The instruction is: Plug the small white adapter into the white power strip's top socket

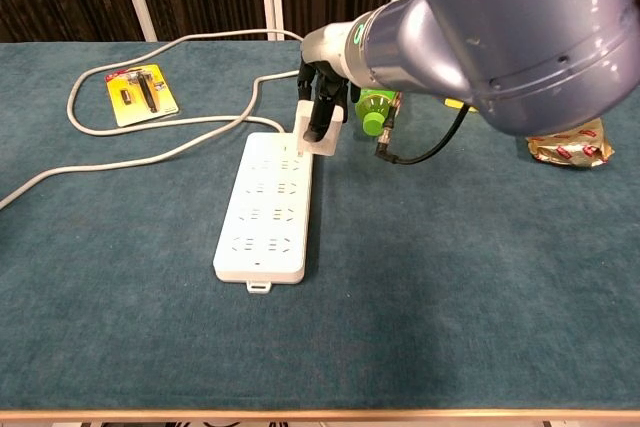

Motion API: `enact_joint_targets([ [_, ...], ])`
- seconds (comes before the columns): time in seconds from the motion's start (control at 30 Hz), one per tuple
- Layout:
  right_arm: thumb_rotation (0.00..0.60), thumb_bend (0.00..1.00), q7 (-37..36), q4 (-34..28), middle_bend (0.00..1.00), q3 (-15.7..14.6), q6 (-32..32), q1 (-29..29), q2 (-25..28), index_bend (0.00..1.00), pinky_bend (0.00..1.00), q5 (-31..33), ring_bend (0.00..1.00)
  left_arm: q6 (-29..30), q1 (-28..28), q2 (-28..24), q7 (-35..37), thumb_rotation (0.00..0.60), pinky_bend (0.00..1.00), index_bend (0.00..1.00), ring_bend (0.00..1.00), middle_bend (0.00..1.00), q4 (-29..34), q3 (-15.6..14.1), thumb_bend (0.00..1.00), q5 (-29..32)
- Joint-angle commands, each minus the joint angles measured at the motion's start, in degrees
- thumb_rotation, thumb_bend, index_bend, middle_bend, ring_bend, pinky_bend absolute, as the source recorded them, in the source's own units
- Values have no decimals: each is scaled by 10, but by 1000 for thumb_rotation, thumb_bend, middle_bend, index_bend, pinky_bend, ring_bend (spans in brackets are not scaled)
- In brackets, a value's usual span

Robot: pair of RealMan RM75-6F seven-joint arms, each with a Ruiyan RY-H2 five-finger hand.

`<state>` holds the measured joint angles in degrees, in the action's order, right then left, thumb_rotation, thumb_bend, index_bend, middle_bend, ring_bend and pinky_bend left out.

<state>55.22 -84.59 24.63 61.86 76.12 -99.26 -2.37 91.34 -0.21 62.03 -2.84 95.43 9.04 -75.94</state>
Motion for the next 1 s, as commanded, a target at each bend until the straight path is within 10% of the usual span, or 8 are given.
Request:
enact_joint_targets([
  [0.03, 600, 510, -3, 9, 581, -5, 3, 5, -11, 714, 264, -14, 469, 1, 0, 1, -3, 600, 0, 172, 0, 0, 0, 1, 100, 1],
  [1.0, 600, 509, -11, 97, 583, 6, -16, 22, -74, 714, 264, -30, 470, -2, -3, 5, -13, 600, 0, 172, 0, 0, 0, -3, 100, -4],
])
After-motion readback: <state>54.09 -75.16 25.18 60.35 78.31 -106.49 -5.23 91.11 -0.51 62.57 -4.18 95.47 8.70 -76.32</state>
